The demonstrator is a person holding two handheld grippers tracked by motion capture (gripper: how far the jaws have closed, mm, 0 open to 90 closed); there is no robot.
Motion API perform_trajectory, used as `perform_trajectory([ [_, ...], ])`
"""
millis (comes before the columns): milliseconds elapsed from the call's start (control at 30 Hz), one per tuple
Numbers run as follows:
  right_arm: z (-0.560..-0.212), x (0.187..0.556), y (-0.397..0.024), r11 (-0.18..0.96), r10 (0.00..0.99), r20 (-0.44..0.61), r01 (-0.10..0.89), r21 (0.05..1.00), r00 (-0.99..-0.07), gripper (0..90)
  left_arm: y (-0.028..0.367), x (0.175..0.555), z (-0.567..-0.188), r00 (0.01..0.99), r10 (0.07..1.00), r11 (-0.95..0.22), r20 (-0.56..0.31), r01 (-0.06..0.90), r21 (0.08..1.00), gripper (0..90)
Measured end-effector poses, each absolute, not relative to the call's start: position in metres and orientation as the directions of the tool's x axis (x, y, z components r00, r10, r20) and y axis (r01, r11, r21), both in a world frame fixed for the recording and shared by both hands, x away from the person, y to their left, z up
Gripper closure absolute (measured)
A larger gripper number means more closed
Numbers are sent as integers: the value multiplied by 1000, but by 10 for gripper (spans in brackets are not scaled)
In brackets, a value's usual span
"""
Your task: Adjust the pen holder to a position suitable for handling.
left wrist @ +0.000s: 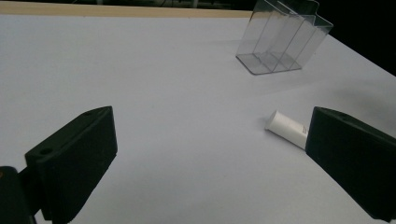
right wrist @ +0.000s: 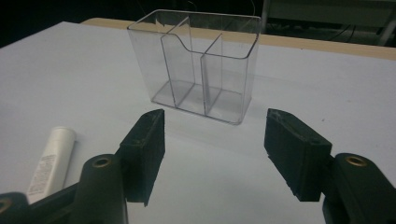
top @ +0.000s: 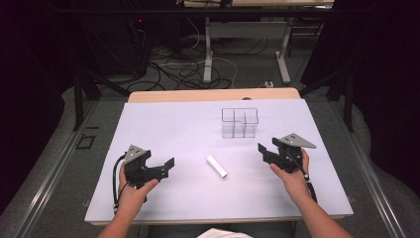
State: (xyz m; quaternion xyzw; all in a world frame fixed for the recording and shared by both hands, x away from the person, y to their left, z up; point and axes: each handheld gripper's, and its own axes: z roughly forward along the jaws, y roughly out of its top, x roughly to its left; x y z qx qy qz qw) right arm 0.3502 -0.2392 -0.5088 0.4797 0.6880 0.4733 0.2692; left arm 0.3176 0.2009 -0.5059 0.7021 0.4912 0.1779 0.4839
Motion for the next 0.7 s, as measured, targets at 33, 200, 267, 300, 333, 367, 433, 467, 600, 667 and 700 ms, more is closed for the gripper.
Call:
perform_trajectory([
  [33, -507, 351, -239, 92, 914, 84, 405, 910, -396, 396, 201, 318, -506, 454, 862, -49, -226, 517, 854, 32],
  [200, -498, 362, -235, 101, 910, 77, 397, 912, -407, 434, 202, 316, -506, 450, 865, -47, -224, 517, 855, 46],
  [267, -493, 368, -232, 117, 919, 51, 393, 912, -391, 435, 203, 316, -506, 448, 866, -45, -224, 515, 856, 47],
  [300, -490, 369, -230, 117, 921, 49, 394, 912, -387, 434, 203, 316, -507, 446, 866, -42, -227, 517, 855, 49],
  [333, -486, 372, -228, 120, 921, 46, 395, 911, -387, 434, 203, 316, -507, 444, 866, -40, -229, 518, 855, 53],
  [367, -483, 375, -226, 126, 923, 40, 398, 909, -384, 434, 204, 316, -508, 443, 866, -37, -232, 519, 854, 56],
  [433, -474, 383, -222, 129, 923, 44, 413, 901, -383, 439, 204, 317, -509, 443, 864, -36, -238, 526, 850, 65],
  [467, -472, 386, -222, 127, 925, 46, 418, 900, -378, 451, 204, 317, -509, 442, 864, -33, -240, 527, 849, 68],
  [600, -465, 396, -222, 130, 928, 42, 428, 894, -370, 471, 203, 316, -509, 447, 862, -37, -239, 526, 850, 73],
  [667, -461, 407, -222, 135, 933, 36, 440, 888, -359, 473, 201, 317, -509, 451, 861, -41, -235, 523, 852, 77],
  [700, -461, 412, -223, 135, 933, 38, 448, 884, -357, 476, 201, 317, -509, 451, 861, -41, -235, 523, 852, 80],
])
